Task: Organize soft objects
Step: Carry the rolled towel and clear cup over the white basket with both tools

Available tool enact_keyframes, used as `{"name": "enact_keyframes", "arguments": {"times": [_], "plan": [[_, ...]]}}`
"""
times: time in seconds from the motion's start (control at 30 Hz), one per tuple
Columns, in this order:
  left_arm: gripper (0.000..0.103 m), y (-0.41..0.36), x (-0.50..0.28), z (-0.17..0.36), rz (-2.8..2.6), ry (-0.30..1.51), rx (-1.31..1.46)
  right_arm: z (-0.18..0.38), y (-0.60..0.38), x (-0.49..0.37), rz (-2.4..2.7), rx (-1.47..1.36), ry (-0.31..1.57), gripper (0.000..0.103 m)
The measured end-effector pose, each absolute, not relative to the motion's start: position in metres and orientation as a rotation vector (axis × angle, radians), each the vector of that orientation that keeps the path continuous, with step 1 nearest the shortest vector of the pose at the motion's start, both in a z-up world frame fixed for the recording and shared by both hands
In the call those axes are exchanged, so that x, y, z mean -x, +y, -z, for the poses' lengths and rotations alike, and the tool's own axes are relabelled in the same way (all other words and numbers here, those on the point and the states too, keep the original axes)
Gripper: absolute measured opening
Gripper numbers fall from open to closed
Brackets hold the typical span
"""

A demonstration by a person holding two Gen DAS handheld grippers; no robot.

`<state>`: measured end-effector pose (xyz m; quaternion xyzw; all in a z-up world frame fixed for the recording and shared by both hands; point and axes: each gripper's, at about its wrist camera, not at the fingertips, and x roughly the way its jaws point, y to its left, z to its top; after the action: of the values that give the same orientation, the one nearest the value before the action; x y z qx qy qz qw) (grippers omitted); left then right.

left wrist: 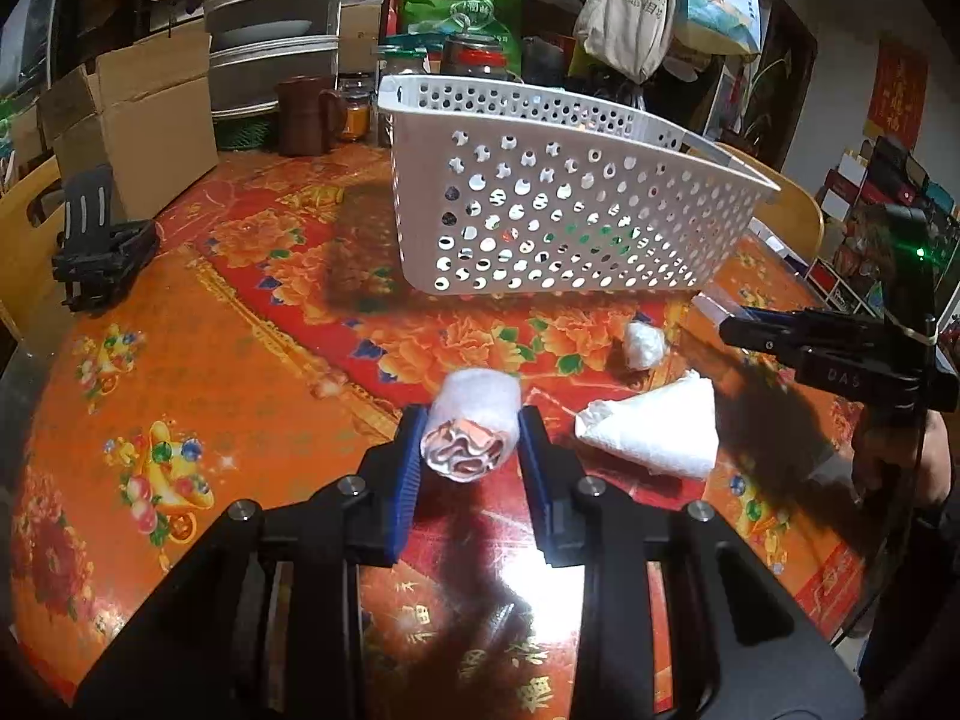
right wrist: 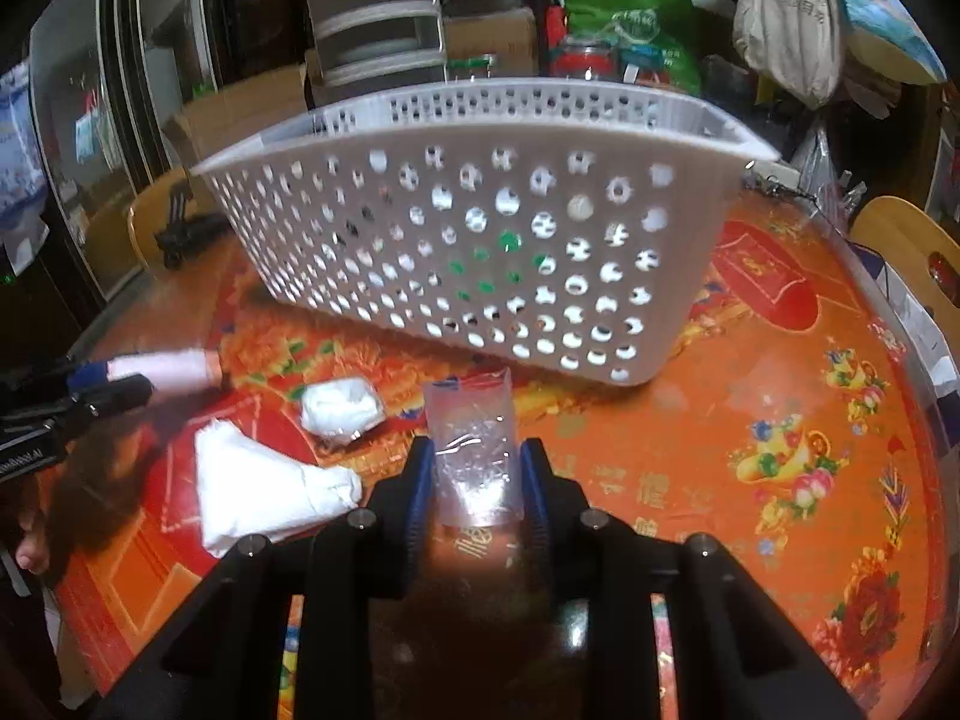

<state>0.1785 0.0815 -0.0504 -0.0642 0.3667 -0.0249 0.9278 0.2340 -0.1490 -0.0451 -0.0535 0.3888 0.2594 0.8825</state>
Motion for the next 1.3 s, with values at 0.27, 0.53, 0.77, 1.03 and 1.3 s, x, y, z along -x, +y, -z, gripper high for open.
{"name": "enact_keyframes", "arguments": {"times": [0.27,0.53,0.77,1.03,1.3], "plan": [[0.028,0.083,-0.167,0.040,0.059,0.704,0.139,0.035,-0.158,-0.226,-0.528,0.073,0.747,0.028],[0.028,0.083,-0.154,0.023,0.055,0.656,0.130,0.028,-0.175,-0.217,-0.485,0.016,0.700,0.028],[0.028,0.072,-0.141,-0.001,0.068,0.605,0.116,0.017,-0.188,-0.200,-0.492,-0.001,0.697,0.028],[0.028,0.056,-0.137,-0.043,0.068,0.544,0.094,-0.025,-0.196,-0.185,-0.488,-0.006,0.631,0.028],[0.028,0.048,-0.174,-0.101,0.114,0.523,0.094,-0.078,-0.185,-0.207,-0.499,0.053,0.604,0.028]]}}
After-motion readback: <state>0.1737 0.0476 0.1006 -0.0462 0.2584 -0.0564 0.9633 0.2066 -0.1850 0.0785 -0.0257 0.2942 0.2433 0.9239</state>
